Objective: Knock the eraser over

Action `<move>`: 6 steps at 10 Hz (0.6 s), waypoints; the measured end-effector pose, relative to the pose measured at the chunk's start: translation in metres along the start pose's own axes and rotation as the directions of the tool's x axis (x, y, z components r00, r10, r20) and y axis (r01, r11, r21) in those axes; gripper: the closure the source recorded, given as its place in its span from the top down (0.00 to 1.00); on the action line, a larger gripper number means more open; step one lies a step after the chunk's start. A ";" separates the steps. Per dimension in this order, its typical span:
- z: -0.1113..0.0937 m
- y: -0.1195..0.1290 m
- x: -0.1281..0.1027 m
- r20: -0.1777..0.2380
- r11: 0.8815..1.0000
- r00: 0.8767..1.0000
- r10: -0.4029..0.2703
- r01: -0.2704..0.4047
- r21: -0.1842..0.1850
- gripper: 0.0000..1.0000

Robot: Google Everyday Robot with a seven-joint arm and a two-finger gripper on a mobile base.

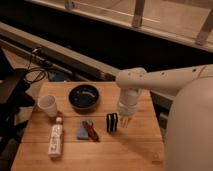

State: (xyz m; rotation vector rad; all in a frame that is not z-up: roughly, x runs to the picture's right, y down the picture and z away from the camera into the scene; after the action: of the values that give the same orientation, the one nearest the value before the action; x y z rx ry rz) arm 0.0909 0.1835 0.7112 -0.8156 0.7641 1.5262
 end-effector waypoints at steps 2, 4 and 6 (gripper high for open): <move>0.002 0.023 0.002 -0.002 0.998 0.998 -0.059 0.059 -0.031 0.00; -0.008 0.040 -0.011 0.049 0.994 0.995 -0.086 0.089 -0.067 0.00; -0.022 0.055 -0.031 0.135 0.991 0.985 -0.104 0.114 -0.072 0.00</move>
State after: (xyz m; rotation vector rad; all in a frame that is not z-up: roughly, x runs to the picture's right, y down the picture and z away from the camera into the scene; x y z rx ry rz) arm 0.0395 0.1431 0.7260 -0.7942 0.5562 1.5035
